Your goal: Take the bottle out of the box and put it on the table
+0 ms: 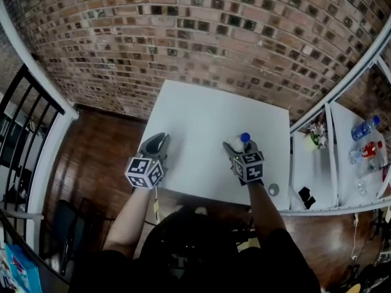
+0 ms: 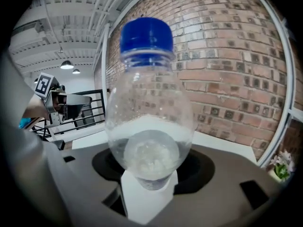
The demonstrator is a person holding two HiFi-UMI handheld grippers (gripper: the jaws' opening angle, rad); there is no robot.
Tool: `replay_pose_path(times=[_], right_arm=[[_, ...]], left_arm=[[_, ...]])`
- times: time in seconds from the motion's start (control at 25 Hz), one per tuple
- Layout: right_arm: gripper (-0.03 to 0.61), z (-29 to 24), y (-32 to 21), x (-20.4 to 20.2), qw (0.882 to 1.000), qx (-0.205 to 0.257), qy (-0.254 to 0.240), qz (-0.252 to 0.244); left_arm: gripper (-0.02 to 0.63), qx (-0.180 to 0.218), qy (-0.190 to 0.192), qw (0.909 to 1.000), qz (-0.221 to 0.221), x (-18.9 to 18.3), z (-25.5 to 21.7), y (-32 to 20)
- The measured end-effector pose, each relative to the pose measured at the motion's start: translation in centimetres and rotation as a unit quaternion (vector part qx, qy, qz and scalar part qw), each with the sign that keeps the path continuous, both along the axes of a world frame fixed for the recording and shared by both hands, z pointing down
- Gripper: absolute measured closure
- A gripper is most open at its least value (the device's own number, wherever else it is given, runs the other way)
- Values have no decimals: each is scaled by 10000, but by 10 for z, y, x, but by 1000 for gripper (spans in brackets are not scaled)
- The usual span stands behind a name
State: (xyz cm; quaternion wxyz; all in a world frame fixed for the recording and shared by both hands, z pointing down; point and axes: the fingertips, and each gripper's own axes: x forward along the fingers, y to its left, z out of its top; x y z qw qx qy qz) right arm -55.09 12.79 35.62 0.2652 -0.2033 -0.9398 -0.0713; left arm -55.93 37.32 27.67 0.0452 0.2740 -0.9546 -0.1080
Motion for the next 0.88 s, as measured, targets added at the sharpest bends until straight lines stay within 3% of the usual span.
replay_pose_path(times=[0.24,0.56,0.88], right_arm=[[305,28,-11,-7,9997,-28,229,-5],[305,59,-7,-12,9983,140,424,-374],[304,63,5,-17,9994,5,288,-178]], left_arm=[[549,463,261,9981,-312,5,7,2],[549,547,615,9954,-490,10,41,-3],[550,604,1022,9917,-490,18,82,-5]])
